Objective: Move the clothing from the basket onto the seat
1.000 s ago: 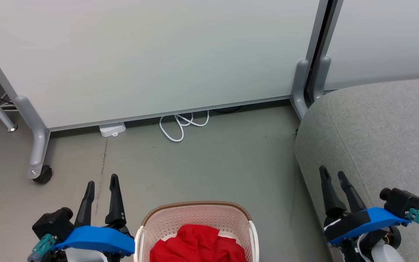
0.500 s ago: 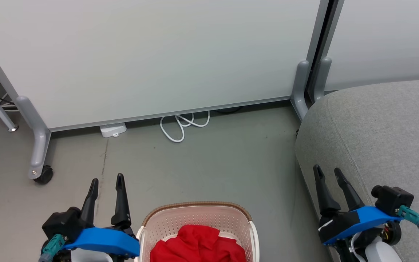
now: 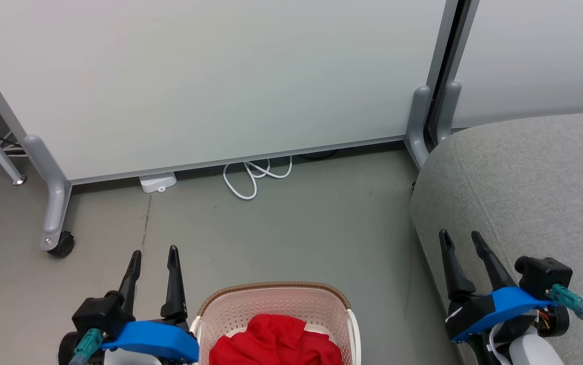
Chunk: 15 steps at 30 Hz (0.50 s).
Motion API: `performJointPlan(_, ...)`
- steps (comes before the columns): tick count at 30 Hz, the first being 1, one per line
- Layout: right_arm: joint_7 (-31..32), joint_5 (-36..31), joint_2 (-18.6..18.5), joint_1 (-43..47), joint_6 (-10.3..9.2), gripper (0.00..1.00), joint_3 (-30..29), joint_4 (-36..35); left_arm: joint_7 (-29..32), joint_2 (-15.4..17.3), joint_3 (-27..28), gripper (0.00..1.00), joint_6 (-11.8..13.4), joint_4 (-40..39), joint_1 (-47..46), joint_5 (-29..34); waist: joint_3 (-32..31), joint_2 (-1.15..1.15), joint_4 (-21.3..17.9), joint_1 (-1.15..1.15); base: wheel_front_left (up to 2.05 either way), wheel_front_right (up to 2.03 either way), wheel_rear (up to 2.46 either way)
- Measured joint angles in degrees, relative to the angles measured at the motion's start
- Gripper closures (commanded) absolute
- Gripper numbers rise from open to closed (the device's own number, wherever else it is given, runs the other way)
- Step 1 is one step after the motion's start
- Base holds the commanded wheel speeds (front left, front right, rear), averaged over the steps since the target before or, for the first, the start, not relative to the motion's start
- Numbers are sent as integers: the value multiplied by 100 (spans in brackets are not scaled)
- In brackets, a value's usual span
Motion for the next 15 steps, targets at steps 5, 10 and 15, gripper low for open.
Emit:
performJointPlan(5,-30,-266,-2,-2,0,0,-49,0,-59,0,-2,0,1,43,-26,138,-6,0,-2,0,0,0,0)
performJointPlan(10,-30,-466,-2,-4,0,0,-46,0,-109,0,-12,0,2,70,-43,269,-17,0,1,0,0,0,0)
performJointPlan(15,-31,-657,-3,-7,1,0,-34,0,-157,-1,-45,0,9,82,-43,428,-31,0,5,0,0,0,0)
